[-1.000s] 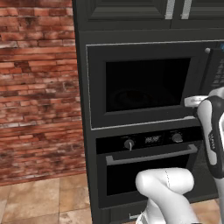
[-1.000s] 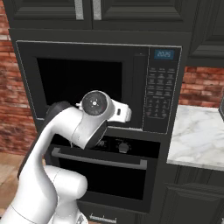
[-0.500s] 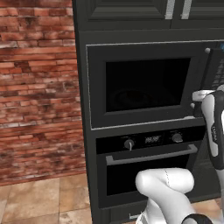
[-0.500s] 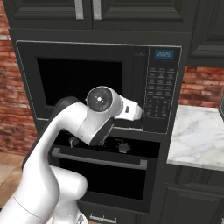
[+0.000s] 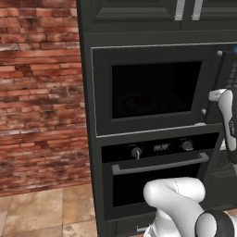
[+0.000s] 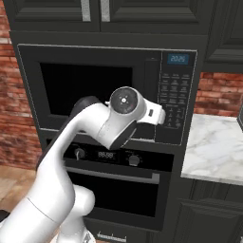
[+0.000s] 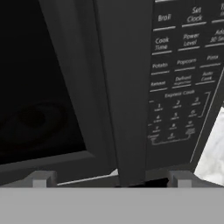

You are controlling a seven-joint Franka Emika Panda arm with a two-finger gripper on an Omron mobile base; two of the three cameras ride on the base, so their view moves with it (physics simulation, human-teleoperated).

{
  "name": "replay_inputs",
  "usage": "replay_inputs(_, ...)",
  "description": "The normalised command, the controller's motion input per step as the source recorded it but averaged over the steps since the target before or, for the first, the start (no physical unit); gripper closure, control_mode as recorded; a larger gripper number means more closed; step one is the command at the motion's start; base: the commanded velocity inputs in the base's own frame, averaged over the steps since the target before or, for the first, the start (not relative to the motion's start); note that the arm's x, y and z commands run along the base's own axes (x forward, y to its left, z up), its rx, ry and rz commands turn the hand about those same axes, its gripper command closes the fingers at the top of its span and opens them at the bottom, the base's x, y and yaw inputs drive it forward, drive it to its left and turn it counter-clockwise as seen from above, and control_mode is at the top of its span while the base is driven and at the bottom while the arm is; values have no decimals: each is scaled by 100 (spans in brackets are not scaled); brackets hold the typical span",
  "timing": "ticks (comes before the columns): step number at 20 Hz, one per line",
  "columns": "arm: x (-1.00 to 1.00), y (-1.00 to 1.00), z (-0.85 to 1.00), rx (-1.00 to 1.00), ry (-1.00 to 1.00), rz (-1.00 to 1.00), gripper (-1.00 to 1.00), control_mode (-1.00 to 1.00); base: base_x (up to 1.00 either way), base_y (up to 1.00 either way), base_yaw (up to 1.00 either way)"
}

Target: Retrieve the reheated potato from the microwave, then place the potato, cheese, and condiment on the cutting board.

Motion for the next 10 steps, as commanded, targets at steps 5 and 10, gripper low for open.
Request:
replay_inputs(5, 44, -4, 11, 0, 4, 0, -100, -100, 0, 0, 0)
replay_inputs(10, 36, -17, 3, 0, 6, 0, -100, -100, 0, 0, 0)
